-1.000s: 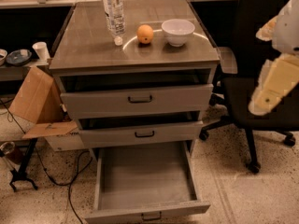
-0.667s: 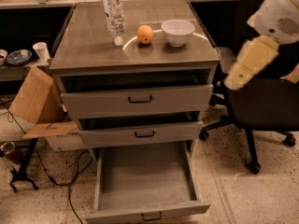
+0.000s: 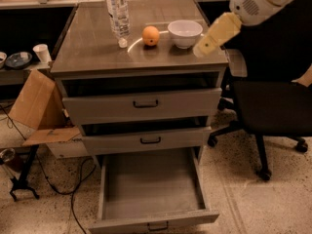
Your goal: Place blue plastic bottle into bottom drawer
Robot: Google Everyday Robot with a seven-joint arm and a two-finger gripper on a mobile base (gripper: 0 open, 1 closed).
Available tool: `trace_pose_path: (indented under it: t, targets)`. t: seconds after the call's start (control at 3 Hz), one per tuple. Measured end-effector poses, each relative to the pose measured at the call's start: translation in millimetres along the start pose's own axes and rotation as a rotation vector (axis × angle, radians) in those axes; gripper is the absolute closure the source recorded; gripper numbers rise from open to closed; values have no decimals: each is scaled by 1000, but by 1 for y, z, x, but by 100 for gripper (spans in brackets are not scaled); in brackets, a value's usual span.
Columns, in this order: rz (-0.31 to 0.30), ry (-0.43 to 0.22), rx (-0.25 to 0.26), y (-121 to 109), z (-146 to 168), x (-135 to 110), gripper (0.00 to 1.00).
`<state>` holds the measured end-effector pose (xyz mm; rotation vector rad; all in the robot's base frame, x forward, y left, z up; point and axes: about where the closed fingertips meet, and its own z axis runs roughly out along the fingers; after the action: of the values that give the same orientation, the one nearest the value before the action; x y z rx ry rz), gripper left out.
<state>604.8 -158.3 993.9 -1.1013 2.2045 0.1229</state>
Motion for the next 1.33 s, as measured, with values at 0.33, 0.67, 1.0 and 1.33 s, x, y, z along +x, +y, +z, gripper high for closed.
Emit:
trace_pose_path:
  t: [0.33,0.67,1.0,1.33]
  targets:
    - [103,-120,43,-13,23,-57,0]
    - [134,-144,51,-15,24,-64,0]
    - [134,-144,51,-15,24,-64,0]
    - [144,-178,57,-10,23,-67,0]
